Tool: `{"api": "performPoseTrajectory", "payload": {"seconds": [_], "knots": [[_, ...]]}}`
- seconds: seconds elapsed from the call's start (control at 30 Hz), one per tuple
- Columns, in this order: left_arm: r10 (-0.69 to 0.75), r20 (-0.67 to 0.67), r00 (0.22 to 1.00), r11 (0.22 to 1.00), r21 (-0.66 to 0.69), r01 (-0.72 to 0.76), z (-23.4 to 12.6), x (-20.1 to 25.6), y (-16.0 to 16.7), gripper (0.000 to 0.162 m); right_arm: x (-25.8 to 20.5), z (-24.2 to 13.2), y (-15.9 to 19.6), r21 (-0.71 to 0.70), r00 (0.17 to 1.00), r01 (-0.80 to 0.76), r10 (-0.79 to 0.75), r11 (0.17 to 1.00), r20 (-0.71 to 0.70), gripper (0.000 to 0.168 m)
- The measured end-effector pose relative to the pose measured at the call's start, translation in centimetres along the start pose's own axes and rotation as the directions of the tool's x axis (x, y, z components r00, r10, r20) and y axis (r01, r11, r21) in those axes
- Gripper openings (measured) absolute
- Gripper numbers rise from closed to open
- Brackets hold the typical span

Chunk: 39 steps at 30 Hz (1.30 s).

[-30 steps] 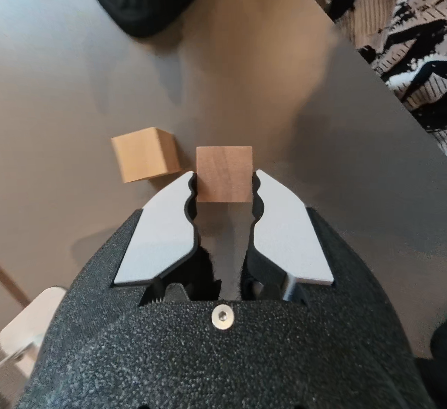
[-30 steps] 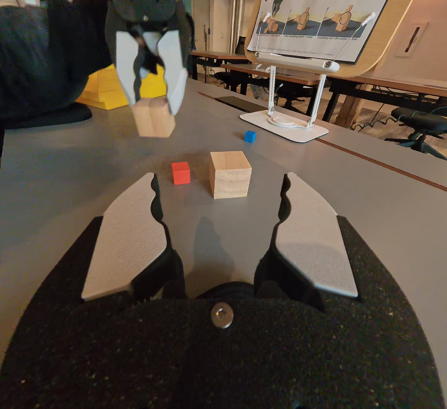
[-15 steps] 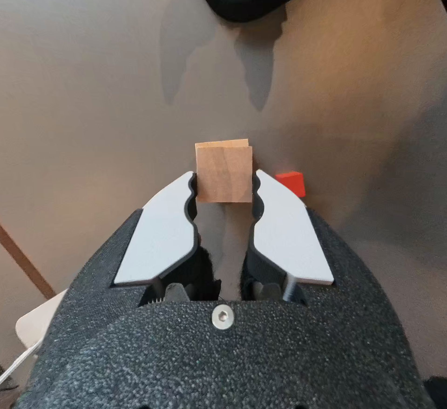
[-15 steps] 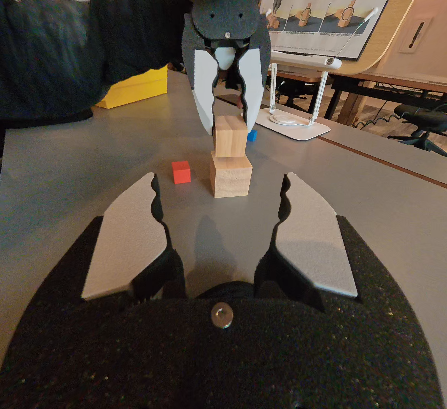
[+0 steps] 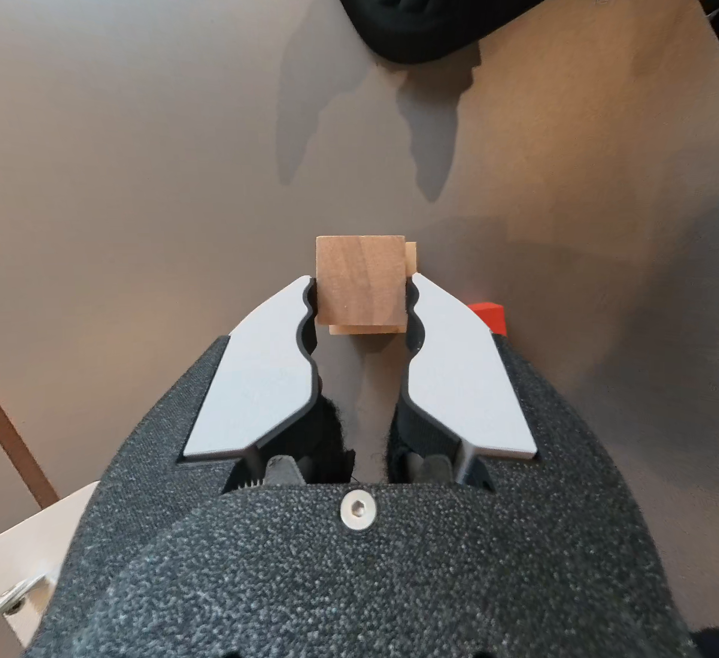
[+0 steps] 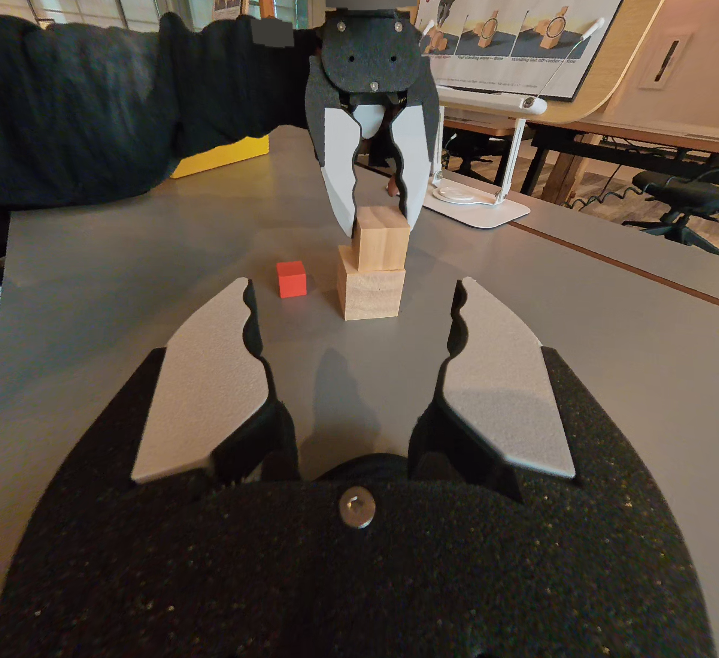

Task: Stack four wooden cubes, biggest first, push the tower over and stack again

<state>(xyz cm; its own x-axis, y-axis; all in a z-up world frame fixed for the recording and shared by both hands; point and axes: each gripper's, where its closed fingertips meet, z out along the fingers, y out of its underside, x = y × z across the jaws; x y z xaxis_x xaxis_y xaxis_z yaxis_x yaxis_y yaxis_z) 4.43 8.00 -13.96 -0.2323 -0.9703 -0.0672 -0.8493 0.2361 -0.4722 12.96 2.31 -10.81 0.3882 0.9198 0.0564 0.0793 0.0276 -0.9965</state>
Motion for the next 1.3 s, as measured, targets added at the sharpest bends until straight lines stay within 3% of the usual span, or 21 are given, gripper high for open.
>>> {"api": "performPoseTrajectory", "payload": {"seconds": [0.47,0.6,0.7,0.9,1.03,1.3], "knots": [[-0.001,0.002,1.000,1.000,0.008,0.001,-0.1,0.2,0.4,0.044,0.0,0.0,0.0,0.002,1.000,-0.004,0.004,1.000,0.001,0.095],[-0.027,0.000,1.000,0.999,0.034,0.027,-0.5,0.4,0.1,0.073,0.0,-0.1,-0.1,0.007,1.000,-0.003,0.003,1.000,0.000,0.094],[-0.031,0.014,0.999,0.998,0.056,0.030,-1.5,0.8,0.0,0.077,0.0,-0.1,-0.1,0.011,1.000,-0.003,0.003,1.000,-0.001,0.094],[0.010,0.093,0.996,0.993,0.116,-0.021,-3.3,4.6,1.8,0.070,0.1,-0.2,-0.2,0.020,1.000,-0.008,0.008,1.000,-0.002,0.094],[0.002,0.056,0.998,0.998,0.070,-0.006,-0.8,7.6,4.4,0.066,0.1,-0.1,-0.2,0.013,1.000,-0.007,0.007,1.000,-0.001,0.094],[-0.056,0.010,0.998,0.997,0.054,0.055,2.9,8.2,5.6,0.055,0.2,-0.2,-0.3,0.023,1.000,-0.010,0.010,1.000,-0.004,0.094]]}}
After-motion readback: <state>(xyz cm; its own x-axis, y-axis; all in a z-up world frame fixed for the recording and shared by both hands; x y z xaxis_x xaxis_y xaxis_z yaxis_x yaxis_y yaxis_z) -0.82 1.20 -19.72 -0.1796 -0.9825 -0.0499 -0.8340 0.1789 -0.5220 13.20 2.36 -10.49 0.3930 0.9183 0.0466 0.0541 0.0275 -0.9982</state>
